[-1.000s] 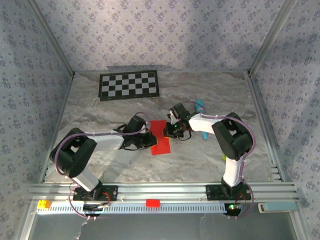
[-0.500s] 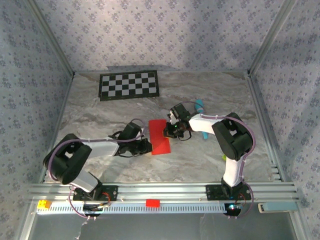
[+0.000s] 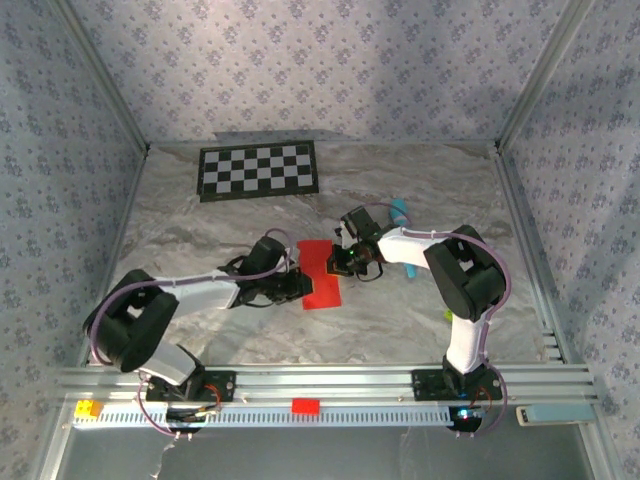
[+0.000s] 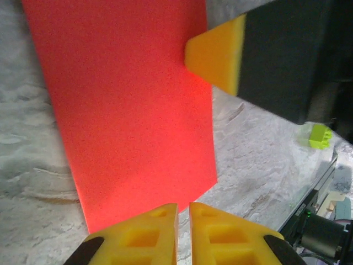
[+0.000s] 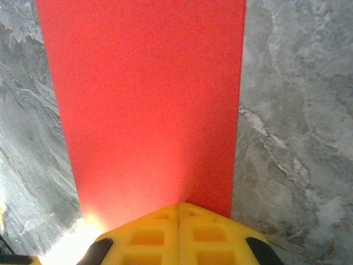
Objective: Fold a paper plane with a square sheet of paper (pick it up from the middle)
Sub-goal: First fold the square sheet of paper in half at the center of the table.
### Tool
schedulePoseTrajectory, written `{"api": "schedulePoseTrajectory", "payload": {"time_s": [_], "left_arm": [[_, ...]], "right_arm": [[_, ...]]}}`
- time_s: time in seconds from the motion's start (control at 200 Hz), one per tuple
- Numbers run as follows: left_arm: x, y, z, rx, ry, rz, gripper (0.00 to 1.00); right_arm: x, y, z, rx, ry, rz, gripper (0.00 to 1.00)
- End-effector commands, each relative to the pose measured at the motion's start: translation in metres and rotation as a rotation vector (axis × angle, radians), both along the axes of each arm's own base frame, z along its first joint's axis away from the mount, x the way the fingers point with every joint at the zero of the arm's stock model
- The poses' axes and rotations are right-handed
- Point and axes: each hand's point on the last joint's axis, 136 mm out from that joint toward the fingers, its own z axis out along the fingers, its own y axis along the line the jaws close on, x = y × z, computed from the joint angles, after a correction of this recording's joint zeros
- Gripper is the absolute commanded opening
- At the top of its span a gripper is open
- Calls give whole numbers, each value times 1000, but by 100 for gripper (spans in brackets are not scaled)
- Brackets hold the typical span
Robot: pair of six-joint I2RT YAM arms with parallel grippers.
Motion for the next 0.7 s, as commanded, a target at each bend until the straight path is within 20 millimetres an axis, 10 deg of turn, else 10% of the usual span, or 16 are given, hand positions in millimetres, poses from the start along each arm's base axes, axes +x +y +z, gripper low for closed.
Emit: {"api": "schedulePoseTrajectory", "payload": {"time_s": [0.0,0.375,0.695], "left_arm": [[-9,-8,-9,2,34,-42,12],[-50,19,-48,128,140,-61,10],[-23,18,8,67,-8,-1,11]], "right_arm": [[-41,-51,-63,-269,160,-42,0],[-40,-52,-61,-270,157,-41,0],[-31,-37,-43,-199,112,-9,0]]}}
